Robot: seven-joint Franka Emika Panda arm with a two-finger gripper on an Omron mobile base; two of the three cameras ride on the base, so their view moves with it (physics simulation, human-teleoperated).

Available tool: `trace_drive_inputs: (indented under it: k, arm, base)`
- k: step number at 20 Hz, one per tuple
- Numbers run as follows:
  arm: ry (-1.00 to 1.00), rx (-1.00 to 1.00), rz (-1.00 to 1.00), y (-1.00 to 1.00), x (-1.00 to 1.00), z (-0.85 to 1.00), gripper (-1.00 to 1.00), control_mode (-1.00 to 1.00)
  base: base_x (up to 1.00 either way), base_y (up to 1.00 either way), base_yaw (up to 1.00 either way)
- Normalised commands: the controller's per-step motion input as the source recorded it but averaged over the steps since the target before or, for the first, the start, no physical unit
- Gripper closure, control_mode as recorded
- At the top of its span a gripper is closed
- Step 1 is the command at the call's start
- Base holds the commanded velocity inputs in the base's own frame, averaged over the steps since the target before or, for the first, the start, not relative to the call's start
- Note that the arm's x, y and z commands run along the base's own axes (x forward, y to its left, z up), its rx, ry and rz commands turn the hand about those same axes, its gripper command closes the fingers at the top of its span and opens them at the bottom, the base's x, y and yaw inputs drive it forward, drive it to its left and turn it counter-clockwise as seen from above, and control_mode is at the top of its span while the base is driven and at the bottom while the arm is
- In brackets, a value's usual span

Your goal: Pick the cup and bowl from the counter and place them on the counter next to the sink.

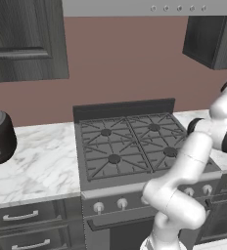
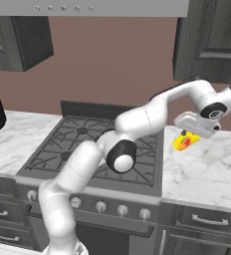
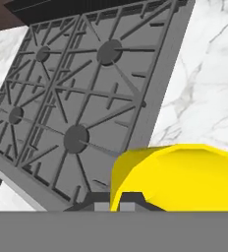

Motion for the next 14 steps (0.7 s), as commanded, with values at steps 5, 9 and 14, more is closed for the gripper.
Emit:
trace_drive_inputs:
  k: [5, 9, 14]
  arm:
    - [-0.19, 0.00, 0.00, 0.86, -0.73, 0.00, 1.00, -1.00]
    - [-0.20, 0.00, 0.00, 1.00, -0.68, 0.00, 1.00, -1.00]
    - [-0.17, -0.01, 0.00, 1.00, -0.68, 0.08, 1.00, -1.00]
  base:
    - [0.00, 0.00, 0.00]
    - [0.00, 0.00, 0.00]
    - [0.00, 0.00, 0.00]
